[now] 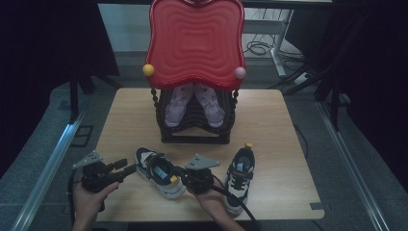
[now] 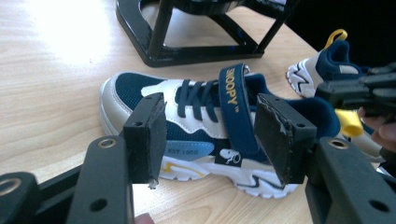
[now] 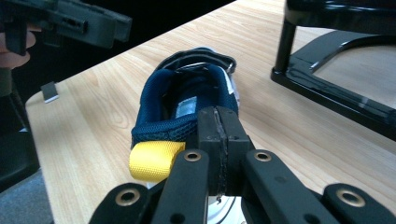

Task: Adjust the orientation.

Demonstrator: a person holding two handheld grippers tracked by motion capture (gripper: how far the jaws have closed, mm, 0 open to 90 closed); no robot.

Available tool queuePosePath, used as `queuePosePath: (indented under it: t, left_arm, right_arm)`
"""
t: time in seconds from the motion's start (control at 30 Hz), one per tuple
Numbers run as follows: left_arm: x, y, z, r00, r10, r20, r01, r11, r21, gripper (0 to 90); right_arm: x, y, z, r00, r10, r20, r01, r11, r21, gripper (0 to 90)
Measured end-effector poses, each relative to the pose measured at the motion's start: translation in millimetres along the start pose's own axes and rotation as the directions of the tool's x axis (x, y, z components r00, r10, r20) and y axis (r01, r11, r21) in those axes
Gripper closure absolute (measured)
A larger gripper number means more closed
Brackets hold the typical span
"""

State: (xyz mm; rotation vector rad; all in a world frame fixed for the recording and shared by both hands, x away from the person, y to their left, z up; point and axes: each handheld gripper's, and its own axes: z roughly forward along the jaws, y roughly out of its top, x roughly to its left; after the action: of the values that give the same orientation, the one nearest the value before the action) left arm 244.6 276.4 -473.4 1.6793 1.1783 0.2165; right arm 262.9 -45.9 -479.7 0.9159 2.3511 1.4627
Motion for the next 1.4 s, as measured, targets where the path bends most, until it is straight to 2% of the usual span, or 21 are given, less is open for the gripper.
queuePosePath:
  t: [0.33, 0.7, 1.03, 1.4]
  left_arm:
    - [0.5, 0.9, -5.5, 0.9999, -0.004, -0.01, 0.003, 0.9994, -0.034, 43.8]
    - [1.5, 1.6, -7.8, 0.9999, -0.006, -0.011, 0.005, 0.9991, -0.043, 43.7]
    - [3.2, 1.8, -9.8, 0.9999, -0.008, -0.007, 0.008, 0.999, -0.045, 43.6]
    - [3.7, 2.6, -12.7, 0.9999, -0.011, -0.01, 0.01, 0.9987, -0.05, 43.3]
  right_arm:
    - [15.3, -3.8, 6.4, 0.9973, -0.004, -0.073, 0.003, 1.0, -0.012, 89.5]
    - [27.4, -7.4, 15.4, 0.9908, -0.008, -0.135, 0.003, 0.999, -0.032, 89.6]
    - [37.7, -7.8, 26.1, 0.9784, -0.029, -0.205, 0.019, 0.999, -0.049, 89.5]
    - [49.0, -10.1, 44.4, 0.9633, -0.01, -0.268, -0.002, 0.999, -0.047, 89.5]
